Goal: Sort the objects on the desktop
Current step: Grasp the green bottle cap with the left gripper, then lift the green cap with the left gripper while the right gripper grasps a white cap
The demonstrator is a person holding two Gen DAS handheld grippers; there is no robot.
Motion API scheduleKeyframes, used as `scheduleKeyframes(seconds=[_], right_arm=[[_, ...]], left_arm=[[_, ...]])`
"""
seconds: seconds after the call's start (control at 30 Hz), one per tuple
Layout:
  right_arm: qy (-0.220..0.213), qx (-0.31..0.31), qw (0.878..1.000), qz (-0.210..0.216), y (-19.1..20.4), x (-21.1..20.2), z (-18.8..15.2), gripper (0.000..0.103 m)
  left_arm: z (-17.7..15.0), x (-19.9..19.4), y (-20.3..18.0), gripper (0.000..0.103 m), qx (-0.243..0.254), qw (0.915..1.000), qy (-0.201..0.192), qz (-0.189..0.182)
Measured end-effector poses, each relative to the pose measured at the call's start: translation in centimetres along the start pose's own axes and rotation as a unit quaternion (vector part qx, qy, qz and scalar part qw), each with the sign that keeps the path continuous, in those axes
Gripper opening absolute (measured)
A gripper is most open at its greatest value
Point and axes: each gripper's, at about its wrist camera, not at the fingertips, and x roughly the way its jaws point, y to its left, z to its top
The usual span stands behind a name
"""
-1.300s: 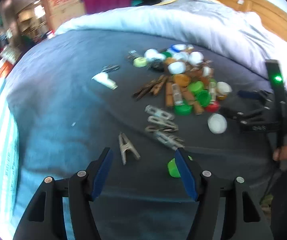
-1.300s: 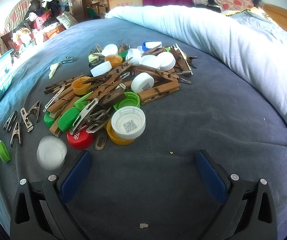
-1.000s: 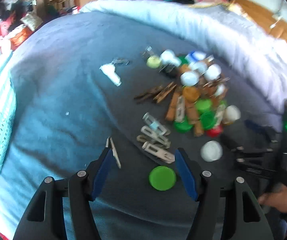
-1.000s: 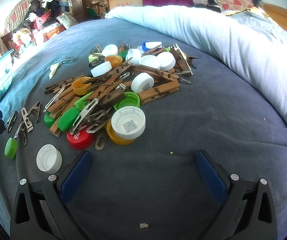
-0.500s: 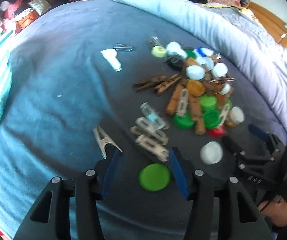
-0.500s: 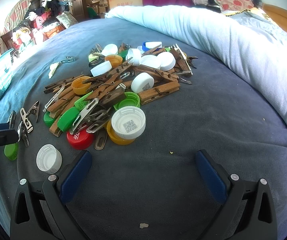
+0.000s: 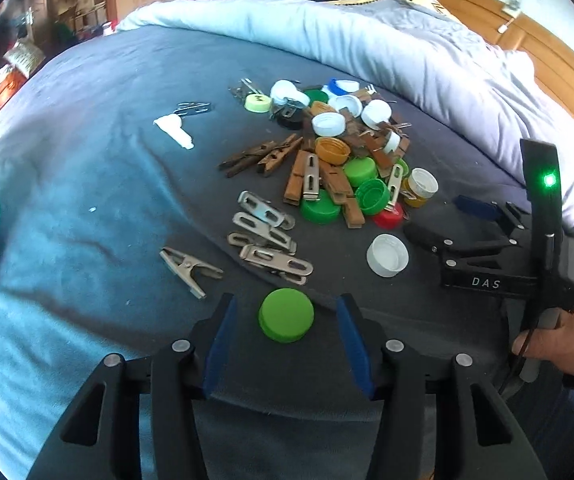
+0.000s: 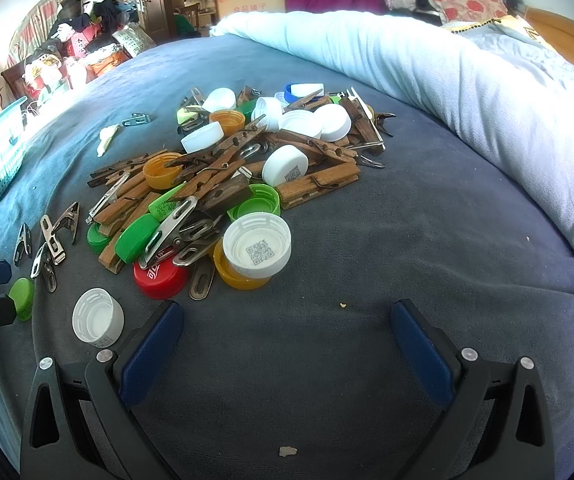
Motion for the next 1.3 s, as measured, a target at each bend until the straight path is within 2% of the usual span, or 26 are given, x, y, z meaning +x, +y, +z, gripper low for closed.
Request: scheduleKeyframes(seconds=[0.1, 0.17, 0.3, 0.37, 0.43, 0.5, 0.57, 0.63, 0.77, 0.87, 1.07, 1.13, 1.17, 1.2, 1.23, 1.3], right_arm=[[0.000, 0.000, 1.000, 0.000, 0.0, 0.0, 0.0, 0.103], [0.000, 0.000, 1.000, 0.000, 0.0, 0.0, 0.0, 0.103], [0.002, -0.001, 1.000, -0.001, 0.0, 0.1, 0.0, 0.103], [0.014, -0.001, 1.000, 0.003, -0.1, -0.1, 0.2, 0.103], [0.033, 0.000, 0.999, 0.024, -0.1, -1.1, 0.5, 0.103], [0.017, 0.019, 0.997, 0.076, 0.1, -3.1, 0.5, 0.103], [-0.025, 0.020, 0.996, 0.087, 0.8, -5.3, 0.3, 0.103], [-0.032, 0.014, 0.995, 0.097, 1.9, -6.3, 0.4, 0.103], [-0.018, -0.039, 0.995, 0.096, 5.2, -5.6, 0.8, 0.103], [0.004, -0.055, 0.992, 0.113, 6.4, -4.2, 0.8, 0.103], [0.023, -0.093, 0.991, 0.091, 8.2, -2.3, -0.4, 0.103], [0.038, -0.084, 0.990, 0.105, 8.2, -1.6, -0.6, 0.078], [0.033, -0.082, 0.990, 0.106, 8.2, -1.6, -0.5, 0.077], [0.034, -0.081, 0.990, 0.108, 8.1, -1.5, -0.4, 0.068], [0.034, -0.080, 0.991, 0.106, 8.1, -1.6, -0.4, 0.051], [0.035, -0.070, 0.991, 0.104, 7.6, -1.6, -0.2, 0.037]], left_arm=[[-0.5, 0.9, -0.5, 0.051, 0.010, 0.9998, 0.007, 0.014], [-0.9, 0.9, -0.7, 0.031, 0.016, 0.9996, -0.003, 0.024], [-0.9, 0.4, -0.4, 0.030, 0.000, 0.9996, -0.021, 0.016], [-0.9, -0.6, -0.5, 0.030, 0.005, 0.9988, -0.037, 0.032], [-0.7, -1.9, -0.7, 0.030, 0.018, 0.9960, -0.050, 0.071], [-0.7, -2.8, -0.6, 0.030, 0.024, 0.9935, -0.059, 0.094], [-0.7, -3.8, -0.3, 0.030, 0.024, 0.9901, -0.069, 0.120], [-0.7, -4.5, 0.2, 0.030, 0.016, 0.9891, -0.072, 0.127], [-0.8, -5.3, 0.9, 0.030, 0.011, 0.9874, -0.076, 0.139], [-0.8, -5.9, 1.6, 0.030, 0.000, 0.9870, -0.078, 0.140], [-1.0, -6.5, 2.4, 0.030, -0.006, 0.9864, -0.080, 0.143], [-1.0, -6.7, 2.5, 0.030, -0.006, 0.9856, -0.080, 0.149], [-1.0, -6.8, 2.4, 0.030, -0.007, 0.9850, -0.083, 0.151], [-1.0, -6.9, 2.5, 0.030, -0.007, 0.9843, -0.085, 0.154], [-1.0, -7.1, 2.5, 0.030, -0.008, 0.9837, -0.087, 0.157], [-1.0, -7.5, 2.7, 0.030, -0.009, 0.9824, -0.094, 0.162]])
